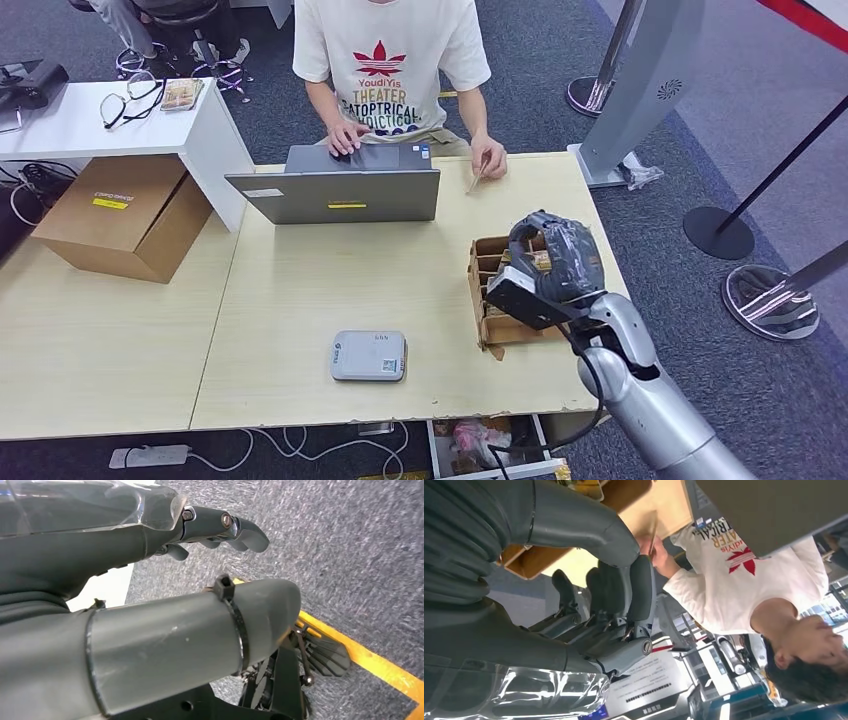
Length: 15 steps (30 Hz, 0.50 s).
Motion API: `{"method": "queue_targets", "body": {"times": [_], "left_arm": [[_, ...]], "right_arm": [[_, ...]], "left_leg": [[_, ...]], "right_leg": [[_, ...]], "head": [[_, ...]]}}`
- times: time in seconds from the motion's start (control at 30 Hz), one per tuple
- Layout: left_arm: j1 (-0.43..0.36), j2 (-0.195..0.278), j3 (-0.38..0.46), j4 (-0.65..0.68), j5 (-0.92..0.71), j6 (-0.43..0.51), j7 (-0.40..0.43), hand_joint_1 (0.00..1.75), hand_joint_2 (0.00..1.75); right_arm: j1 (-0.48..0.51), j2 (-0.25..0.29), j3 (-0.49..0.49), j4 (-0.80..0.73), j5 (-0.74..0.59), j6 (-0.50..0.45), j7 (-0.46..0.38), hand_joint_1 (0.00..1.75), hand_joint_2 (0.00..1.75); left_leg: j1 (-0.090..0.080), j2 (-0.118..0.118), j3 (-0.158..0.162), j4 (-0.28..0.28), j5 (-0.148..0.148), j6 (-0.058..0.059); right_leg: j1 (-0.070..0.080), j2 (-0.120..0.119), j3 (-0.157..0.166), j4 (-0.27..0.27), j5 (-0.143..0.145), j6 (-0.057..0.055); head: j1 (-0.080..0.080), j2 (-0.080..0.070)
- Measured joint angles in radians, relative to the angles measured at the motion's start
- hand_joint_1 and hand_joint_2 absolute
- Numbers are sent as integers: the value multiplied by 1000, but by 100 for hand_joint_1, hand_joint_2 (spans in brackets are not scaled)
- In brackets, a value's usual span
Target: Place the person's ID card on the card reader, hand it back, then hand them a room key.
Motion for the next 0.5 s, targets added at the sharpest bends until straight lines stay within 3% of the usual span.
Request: {"method": "queue_targets", "body": {"times": [0.2,0.5], "left_arm": [[0,-1,0,0,2,-7,7,0,0],[1,-5,0,0,3,-12,4,0,0]], "right_arm": [[24,0,11,24,10,9,11,133,175],[85,7,22,31,29,40,20,98,175]], "left_leg": [[0,0,0,0,0,0],[0,0,0,0,0,0]], "right_leg": [[0,0,0,0,0,0],[0,0,0,0,0,0]], "head": [[0,0],[0,0]]}}
